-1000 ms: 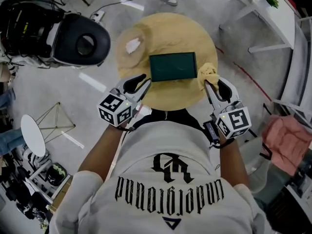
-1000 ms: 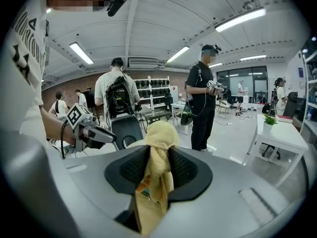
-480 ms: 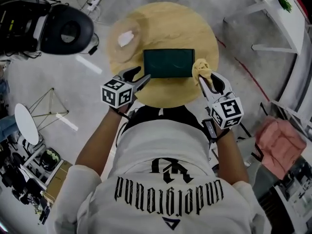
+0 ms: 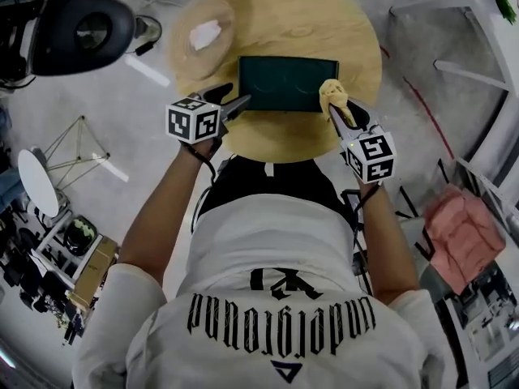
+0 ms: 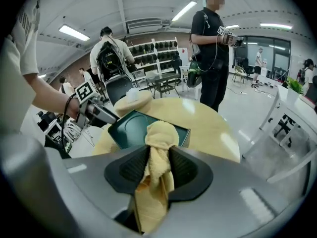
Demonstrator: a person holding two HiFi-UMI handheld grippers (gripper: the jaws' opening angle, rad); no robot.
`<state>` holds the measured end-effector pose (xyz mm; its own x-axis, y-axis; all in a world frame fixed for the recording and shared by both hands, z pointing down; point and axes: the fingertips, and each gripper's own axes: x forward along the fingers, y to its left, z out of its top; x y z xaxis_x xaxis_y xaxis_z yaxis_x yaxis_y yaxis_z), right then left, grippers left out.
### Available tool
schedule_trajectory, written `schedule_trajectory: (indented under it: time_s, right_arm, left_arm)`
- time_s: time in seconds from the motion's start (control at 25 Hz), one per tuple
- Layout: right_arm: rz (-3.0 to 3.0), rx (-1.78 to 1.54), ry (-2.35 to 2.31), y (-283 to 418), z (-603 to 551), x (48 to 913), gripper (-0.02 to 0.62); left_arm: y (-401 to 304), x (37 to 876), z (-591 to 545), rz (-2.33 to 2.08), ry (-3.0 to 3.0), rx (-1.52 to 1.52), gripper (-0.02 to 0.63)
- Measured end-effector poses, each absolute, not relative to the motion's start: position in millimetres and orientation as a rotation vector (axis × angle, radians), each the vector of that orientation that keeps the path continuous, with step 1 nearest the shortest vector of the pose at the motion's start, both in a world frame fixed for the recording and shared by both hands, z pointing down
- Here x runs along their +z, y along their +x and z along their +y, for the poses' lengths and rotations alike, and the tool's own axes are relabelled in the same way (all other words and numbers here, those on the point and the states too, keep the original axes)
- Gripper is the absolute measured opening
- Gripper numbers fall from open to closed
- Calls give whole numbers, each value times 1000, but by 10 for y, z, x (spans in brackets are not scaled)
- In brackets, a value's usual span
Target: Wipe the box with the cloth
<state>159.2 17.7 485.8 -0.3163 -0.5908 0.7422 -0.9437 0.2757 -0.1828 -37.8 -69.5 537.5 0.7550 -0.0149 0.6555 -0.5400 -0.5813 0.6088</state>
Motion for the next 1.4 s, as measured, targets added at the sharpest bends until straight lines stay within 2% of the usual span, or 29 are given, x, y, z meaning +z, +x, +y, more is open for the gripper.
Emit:
schedule_trajectory:
  time_s: [0.2, 0.64, 0.84, 1.2, 1.4]
  right_arm:
    - [-1945, 847, 1360, 1549, 166, 5124, 123]
    - [-1898, 792, 1407, 1463, 168, 5244, 104]
    - [-1912, 778, 1372, 1057, 109, 5269, 101]
    - [-2046, 726, 1183, -116, -57, 5284, 101]
    - [-2021, 735, 1176, -158, -39, 5320, 103]
  left_arm:
    - [-375, 5636, -689, -392, 1987, 716, 299]
    - [-309, 5825, -679, -273, 1879, 557, 296]
    - [-275, 5812, -614, -245, 1840, 537, 290]
    - [-307, 5820, -618, -254, 1825, 522, 288]
    - [-303, 5828, -613, -244, 1821, 524, 291]
